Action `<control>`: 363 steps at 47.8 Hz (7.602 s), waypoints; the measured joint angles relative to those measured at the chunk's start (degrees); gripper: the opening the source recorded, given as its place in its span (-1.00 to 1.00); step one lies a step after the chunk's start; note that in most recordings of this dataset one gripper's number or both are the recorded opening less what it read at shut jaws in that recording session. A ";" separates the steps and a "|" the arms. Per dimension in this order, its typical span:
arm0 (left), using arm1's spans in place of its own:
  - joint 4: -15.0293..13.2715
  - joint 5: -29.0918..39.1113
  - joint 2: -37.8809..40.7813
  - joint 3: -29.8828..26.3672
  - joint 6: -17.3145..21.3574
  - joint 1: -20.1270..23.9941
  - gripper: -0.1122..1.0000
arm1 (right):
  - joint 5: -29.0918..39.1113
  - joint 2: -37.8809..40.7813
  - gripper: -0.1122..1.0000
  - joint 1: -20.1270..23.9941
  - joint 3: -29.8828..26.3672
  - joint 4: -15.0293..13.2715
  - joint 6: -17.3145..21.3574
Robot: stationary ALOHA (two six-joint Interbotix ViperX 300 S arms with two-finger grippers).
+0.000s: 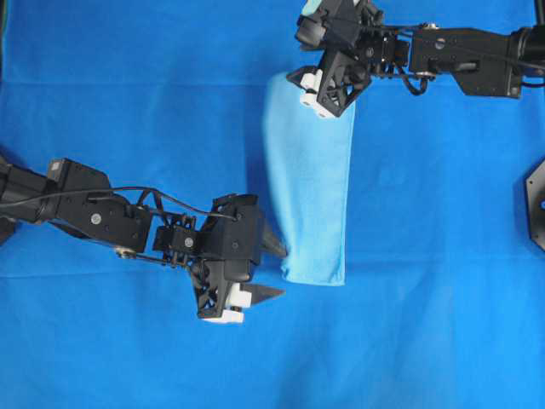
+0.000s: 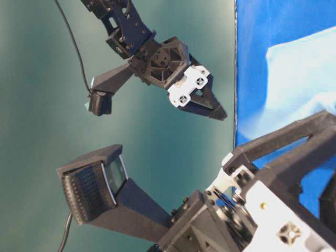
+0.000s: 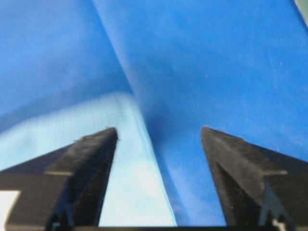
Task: Fold the light blue towel.
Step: 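Lay the rotated towel flat vertically and open both grippers, then retract both grippers outward away from the towel, then move both grippers to the towel's top corners and grasp them, then pull both held corners down toward the bottom edge, folding again, then release the towel and retract both grippers outward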
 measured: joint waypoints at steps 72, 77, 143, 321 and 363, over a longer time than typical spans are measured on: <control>0.35 -5.98 -45.70 30.41 5.27 14.33 0.71 | -12.13 -40.96 0.35 11.78 33.31 7.21 1.32; 0.35 -6.33 -44.82 30.32 5.36 14.50 0.71 | -12.22 -40.96 0.35 11.07 33.31 7.29 1.23; 0.35 -10.81 10.55 1.23 9.84 33.49 0.16 | -7.91 3.25 0.18 -5.19 12.22 1.41 0.26; 0.00 2.20 -9.49 10.28 9.40 6.94 0.46 | 6.77 -15.64 0.31 30.76 14.59 3.34 18.37; 0.18 1.32 -51.77 31.55 10.11 9.32 0.43 | 15.03 -59.15 0.30 32.61 29.97 -8.17 18.28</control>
